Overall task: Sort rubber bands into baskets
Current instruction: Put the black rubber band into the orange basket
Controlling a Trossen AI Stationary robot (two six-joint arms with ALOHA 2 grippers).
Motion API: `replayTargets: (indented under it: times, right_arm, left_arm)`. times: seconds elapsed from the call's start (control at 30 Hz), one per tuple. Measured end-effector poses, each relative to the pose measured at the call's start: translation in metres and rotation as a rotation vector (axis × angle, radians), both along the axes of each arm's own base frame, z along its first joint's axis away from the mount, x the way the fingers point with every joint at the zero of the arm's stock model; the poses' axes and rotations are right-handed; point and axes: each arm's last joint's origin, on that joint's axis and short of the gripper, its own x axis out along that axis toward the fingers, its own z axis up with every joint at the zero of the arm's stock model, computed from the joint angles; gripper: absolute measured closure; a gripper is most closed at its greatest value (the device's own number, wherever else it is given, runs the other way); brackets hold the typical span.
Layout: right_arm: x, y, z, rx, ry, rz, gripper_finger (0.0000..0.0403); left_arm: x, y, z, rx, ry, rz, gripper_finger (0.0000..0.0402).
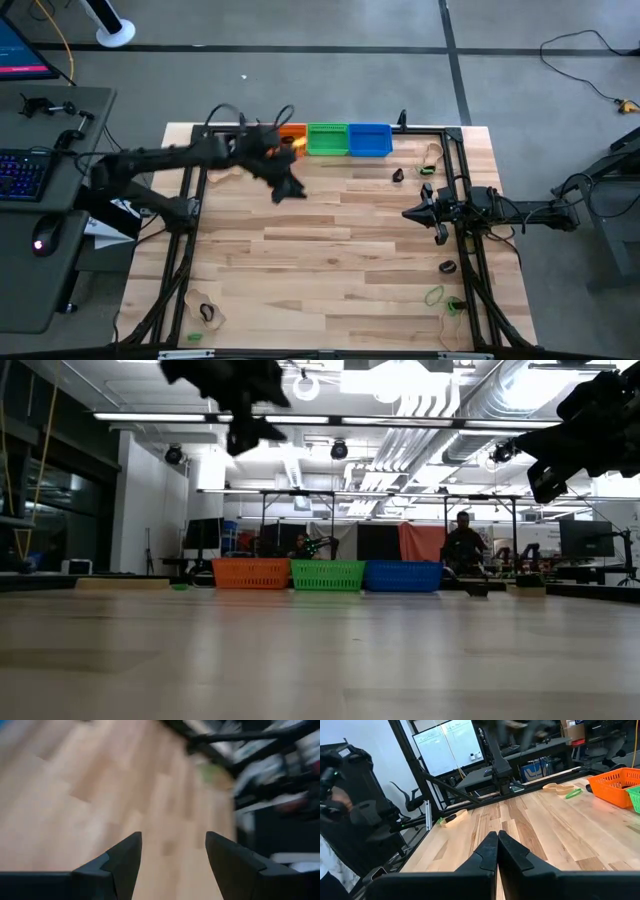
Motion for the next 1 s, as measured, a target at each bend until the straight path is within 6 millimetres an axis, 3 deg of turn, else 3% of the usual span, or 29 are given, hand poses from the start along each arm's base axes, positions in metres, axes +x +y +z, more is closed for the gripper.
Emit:
replayTargets:
  times: [0.2, 0.4, 0.47, 0.57, 0.83, 1.0]
  right_arm:
    - [0.000, -0.003, 0.010, 0.068, -0.104, -0.087, 0.0402]
    - [-0.015, -0.013, 0.049, 0.482, -0.569, -0.346, 0.0402]
    - [-0.017, -0.017, 0.054, 0.552, -0.616, -0.444, 0.0402]
    - [-0.007, -0.019, 0.061, 0.538, -0.438, -0.481, 0.0402]
    - [0.017, -0.037, 0.047, 0.658, 0.481, -0.809, 0.0396]
    - [0.037, -0.060, 0.044, 0.668, 0.692, -0.901, 0.0330]
  left_arm:
    - [-0.029, -0.041, -0.002, -0.161, -0.183, 0.159, 0.0188]
    - [-0.060, -0.047, 0.015, -0.108, -0.338, 0.345, 0.0188]
    - [-0.067, -0.046, 0.023, -0.070, -0.393, 0.383, 0.0188]
    - [-0.075, -0.041, 0.034, -0.031, -0.471, 0.424, 0.0188]
    - [-0.085, -0.019, 0.048, 0.054, -0.598, 0.485, 0.0188]
    - [-0.088, -0.012, 0.048, 0.039, -0.596, 0.429, 0.0188]
